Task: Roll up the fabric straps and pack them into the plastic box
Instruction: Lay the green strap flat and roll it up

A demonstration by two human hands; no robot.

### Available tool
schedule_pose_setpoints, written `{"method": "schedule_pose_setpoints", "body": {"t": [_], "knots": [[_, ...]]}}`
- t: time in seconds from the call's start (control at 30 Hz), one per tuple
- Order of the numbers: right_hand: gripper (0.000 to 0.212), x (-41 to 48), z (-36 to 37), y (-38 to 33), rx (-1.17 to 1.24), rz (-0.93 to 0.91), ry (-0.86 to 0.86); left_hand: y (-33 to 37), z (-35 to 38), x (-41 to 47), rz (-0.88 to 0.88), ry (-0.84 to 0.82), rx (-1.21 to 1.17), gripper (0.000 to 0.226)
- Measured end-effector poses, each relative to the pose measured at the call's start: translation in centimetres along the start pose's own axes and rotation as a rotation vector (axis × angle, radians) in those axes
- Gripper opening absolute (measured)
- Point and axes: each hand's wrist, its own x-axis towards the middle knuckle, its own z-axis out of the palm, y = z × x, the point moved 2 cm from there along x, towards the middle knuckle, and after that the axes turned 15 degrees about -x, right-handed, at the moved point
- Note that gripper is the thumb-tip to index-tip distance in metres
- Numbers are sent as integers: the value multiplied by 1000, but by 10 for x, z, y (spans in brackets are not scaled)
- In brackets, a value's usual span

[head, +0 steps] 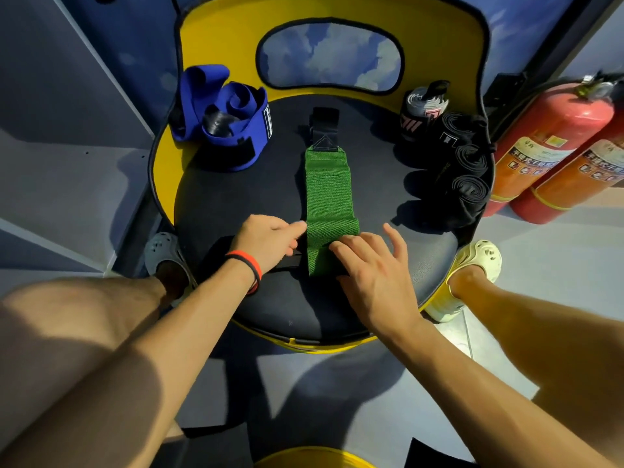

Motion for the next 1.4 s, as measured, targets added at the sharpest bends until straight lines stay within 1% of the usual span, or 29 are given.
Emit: {"method": "schedule_pose_setpoints", "body": {"t": [0.07,0.17,0.3,0.37,0.47,0.53,0.6,0.7,0.8,0.87,0.97,1.07,1.13,1.2,1.33,1.4], "knots": [[40,-1,-1,0,2,-4,-2,6,2,3,-19,31,-134,27],[39,-1,-4,0,21,-29,-27,11,11,3,-85,-17,-303,22],[44,0,-6,3,56,-49,-99,10,20,5,-135,-110,-341,17],[45,1,-6,4,48,-60,-144,10,21,6,-121,-155,-321,22],[48,3,-6,6,58,-89,-230,7,22,10,-59,-183,-233,37],[46,7,-8,7,82,-120,-317,5,23,10,-12,-182,-162,40],[45,11,-10,9,104,-139,-387,3,24,8,41,-144,-81,38],[47,14,-8,12,132,-153,-435,-1,26,5,168,-47,82,34],[47,14,-4,11,193,-124,-478,-4,27,4,237,3,153,33],[50,13,-3,12,234,-86,-478,-4,28,4,260,2,174,34],[50,12,-3,12,240,-56,-427,-5,29,4,316,-37,170,35],[53,15,-3,12,241,-57,-452,-4,26,6,286,-97,162,36],[55,16,-2,14,294,-54,-462,-2,23,9,264,-119,158,37],[50,16,-1,15,358,-40,-419,-1,21,9,228,-98,86,36],[29,18,-4,14,411,57,-327,-1,23,7,83,-66,-174,30],[26,22,0,16,431,96,-334,-1,22,7,75,-72,-184,21]]}}
